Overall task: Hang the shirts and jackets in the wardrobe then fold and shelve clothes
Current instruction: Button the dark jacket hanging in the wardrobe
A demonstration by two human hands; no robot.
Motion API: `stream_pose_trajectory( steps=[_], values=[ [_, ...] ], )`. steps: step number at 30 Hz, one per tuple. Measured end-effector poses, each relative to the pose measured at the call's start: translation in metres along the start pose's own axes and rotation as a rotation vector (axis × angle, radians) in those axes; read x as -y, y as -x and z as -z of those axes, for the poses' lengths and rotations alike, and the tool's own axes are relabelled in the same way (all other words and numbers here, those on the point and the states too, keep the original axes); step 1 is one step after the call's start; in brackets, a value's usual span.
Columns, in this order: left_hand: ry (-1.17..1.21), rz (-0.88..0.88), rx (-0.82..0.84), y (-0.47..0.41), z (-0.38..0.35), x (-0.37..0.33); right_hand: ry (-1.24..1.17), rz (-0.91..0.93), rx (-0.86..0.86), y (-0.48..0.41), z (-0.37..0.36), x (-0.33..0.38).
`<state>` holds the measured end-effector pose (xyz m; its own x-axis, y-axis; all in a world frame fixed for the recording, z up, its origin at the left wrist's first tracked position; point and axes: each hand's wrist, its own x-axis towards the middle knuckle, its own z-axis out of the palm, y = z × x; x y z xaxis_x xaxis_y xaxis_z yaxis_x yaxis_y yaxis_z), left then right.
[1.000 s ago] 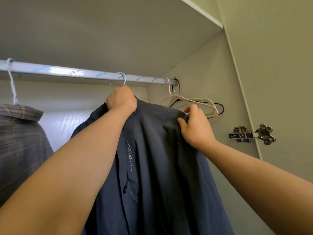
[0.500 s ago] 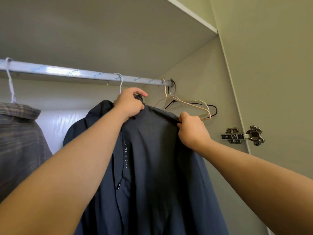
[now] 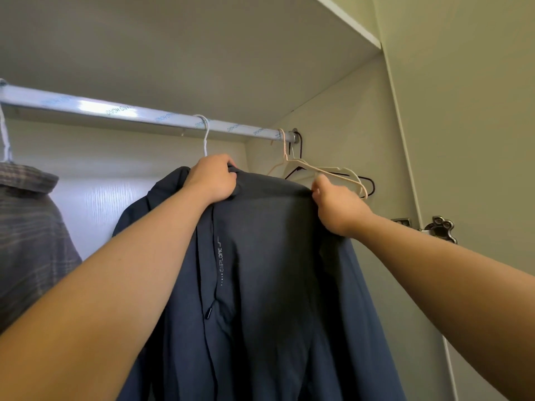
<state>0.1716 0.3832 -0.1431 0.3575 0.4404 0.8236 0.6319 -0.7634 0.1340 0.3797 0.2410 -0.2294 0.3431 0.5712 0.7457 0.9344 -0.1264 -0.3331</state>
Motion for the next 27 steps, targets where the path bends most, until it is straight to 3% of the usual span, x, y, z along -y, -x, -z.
stream_pose_trajectory(
  steps=[2,4,6,10,14,18,21,24,27],
  values=[
    [0.015,0.014,0.002,-0.001,0.003,0.000,0.059,0.133,-0.117,-0.001,0.000,0.002],
    [0.008,0.007,0.019,-0.004,0.004,-0.001,-0.072,0.123,-0.206,-0.005,-0.001,0.002],
    [0.003,0.000,0.025,-0.005,0.004,-0.001,-0.156,0.069,-0.229,-0.011,0.002,-0.001],
    [-0.134,-0.013,0.015,-0.004,0.002,-0.004,0.128,0.175,-0.208,-0.015,0.013,-0.010],
    [-0.233,-0.048,0.003,-0.006,0.001,-0.005,0.016,0.129,-0.316,-0.026,0.016,-0.003],
    [-0.211,-0.051,0.007,-0.005,0.002,-0.002,-0.124,0.035,-0.296,-0.035,0.015,0.010],
    [-0.156,-0.062,0.009,-0.004,0.002,0.003,-0.216,-0.075,-0.113,-0.031,0.012,0.013],
    [-0.147,-0.080,-0.008,-0.004,0.000,0.006,-0.208,-0.045,-0.165,-0.024,0.009,0.017],
    [-0.171,-0.087,0.001,-0.006,-0.004,0.010,-0.306,0.037,-0.048,-0.021,0.003,0.028]
  ],
)
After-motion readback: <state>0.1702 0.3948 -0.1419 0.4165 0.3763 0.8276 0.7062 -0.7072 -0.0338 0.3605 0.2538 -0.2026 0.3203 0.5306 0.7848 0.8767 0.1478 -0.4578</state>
